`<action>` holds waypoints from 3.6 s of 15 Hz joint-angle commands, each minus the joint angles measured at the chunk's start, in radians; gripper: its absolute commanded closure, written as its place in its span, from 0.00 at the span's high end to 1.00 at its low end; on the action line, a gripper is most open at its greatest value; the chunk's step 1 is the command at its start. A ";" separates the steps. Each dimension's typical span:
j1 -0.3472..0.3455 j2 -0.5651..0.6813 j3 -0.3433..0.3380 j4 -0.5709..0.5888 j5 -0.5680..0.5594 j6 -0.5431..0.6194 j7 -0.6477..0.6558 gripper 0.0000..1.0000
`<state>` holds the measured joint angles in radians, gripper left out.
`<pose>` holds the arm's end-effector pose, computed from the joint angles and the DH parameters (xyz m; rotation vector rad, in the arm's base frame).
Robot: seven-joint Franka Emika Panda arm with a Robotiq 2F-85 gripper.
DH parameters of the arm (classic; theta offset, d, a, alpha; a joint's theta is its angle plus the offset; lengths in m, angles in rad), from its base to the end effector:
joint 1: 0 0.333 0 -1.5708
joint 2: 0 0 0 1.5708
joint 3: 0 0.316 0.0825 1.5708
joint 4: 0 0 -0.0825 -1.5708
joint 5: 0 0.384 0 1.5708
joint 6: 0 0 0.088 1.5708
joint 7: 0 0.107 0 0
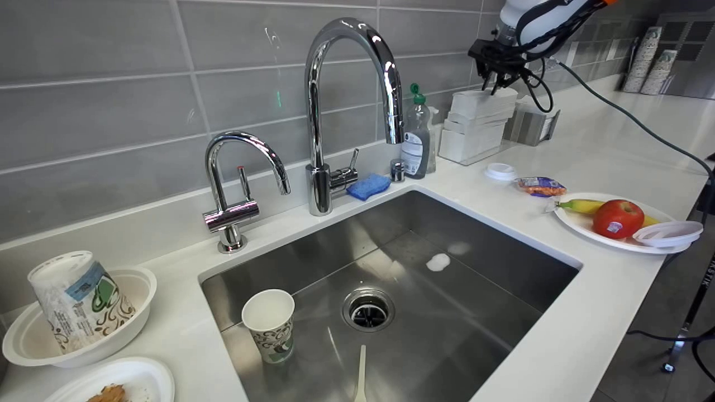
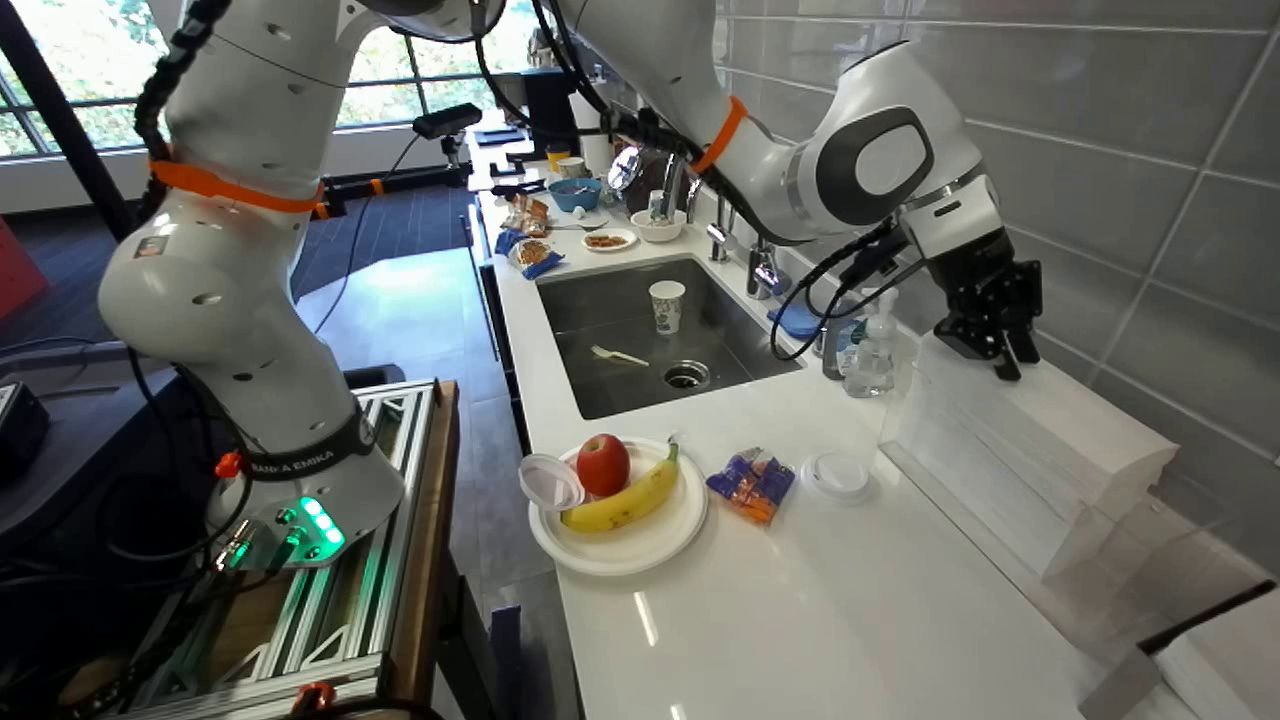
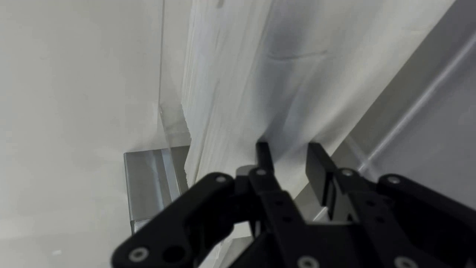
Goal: Remove a tissue from the box
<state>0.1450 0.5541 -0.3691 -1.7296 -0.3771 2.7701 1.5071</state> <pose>0.6992 -0.1057 0.3325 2.3514 -1.8068 0.9639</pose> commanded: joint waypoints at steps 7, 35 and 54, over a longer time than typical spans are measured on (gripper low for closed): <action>0.006 0.014 -0.009 0.000 0.012 0.033 -0.001 0.00; 0.326 -0.247 -0.333 -0.136 -0.302 0.094 0.189 0.00; -0.102 -0.722 0.184 -0.433 -0.665 -0.298 0.394 0.00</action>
<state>0.1364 -0.1124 -0.2690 -2.1022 -0.9723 2.4142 1.8302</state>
